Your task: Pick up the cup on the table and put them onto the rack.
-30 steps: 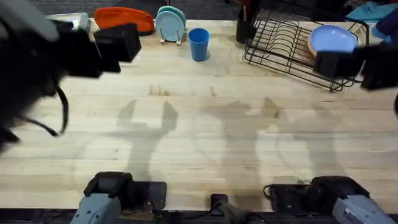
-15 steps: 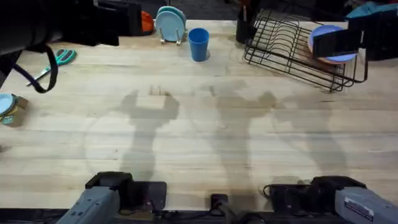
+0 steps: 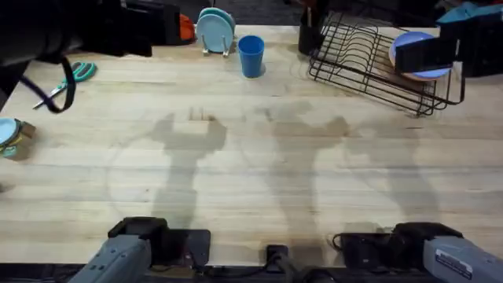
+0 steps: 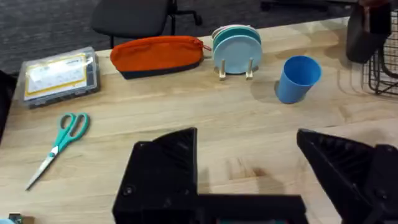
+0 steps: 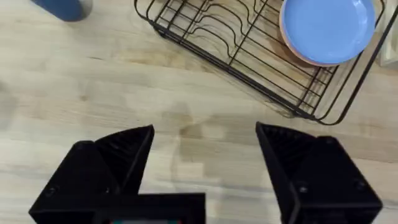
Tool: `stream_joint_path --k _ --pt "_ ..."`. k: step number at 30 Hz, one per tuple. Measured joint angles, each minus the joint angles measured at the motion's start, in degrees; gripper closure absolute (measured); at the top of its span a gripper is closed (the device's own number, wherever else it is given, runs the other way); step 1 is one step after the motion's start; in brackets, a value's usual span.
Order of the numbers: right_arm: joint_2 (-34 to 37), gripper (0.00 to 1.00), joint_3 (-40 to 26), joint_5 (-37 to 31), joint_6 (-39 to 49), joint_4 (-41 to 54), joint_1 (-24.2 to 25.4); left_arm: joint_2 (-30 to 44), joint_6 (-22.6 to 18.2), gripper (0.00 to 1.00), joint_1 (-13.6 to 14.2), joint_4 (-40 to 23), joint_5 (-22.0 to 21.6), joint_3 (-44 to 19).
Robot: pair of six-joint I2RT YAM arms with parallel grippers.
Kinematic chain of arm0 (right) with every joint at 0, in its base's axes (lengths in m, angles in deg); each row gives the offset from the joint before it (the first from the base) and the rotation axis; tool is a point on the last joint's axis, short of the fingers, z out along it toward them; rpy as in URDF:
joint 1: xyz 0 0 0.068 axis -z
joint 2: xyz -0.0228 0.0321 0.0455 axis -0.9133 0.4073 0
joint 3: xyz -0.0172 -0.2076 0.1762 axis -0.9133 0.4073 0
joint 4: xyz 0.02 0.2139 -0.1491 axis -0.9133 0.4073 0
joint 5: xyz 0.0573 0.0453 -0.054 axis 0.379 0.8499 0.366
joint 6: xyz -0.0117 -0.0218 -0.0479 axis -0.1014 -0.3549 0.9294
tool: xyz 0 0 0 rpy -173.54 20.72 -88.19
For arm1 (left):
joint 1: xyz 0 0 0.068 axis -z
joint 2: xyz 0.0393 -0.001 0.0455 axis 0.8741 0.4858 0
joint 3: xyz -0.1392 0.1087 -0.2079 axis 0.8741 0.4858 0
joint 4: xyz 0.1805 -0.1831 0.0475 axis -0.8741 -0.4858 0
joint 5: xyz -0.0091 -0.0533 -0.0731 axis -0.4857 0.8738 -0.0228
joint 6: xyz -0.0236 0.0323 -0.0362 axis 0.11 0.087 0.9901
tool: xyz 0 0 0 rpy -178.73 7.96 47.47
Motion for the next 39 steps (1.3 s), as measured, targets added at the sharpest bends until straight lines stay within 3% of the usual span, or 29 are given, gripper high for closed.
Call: stream_joint_path --k 15,18,19,27,34,35,39 --pt "0.0 0.004 0.0 0.2 -0.7 -1.5 0.0 18.6 4.5 0.008 0.7 0.0 0.1 -11.5" --pt "0.0 0.004 0.0 0.2 -0.7 -1.5 0.0 23.0 5.6 0.008 2.3 1.4 0.2 -12.8" --pt "0.0 0.004 0.0 0.2 -0.7 -1.6 0.0 26.6 7.0 0.008 4.2 4.4 0.2 -13.1" --pt "0.0 0.004 0.0 0.2 -0.7 -1.6 0.0 35.1 9.4 0.008 9.3 15.5 0.2 -13.1" --pt "0.0 0.004 0.0 0.2 -0.7 -1.6 0.0 43.3 17.0 0.008 11.0 19.0 0.9 -13.1" --pt "0.0 0.004 0.0 0.2 -0.7 -1.6 0.0 48.7 22.1 0.008 11.1 22.0 2.8 -13.1" --pt "0.0 0.004 0.0 0.2 -0.7 -1.5 0.0 51.2 24.2 0.008 11.1 23.0 3.8 -13.1"
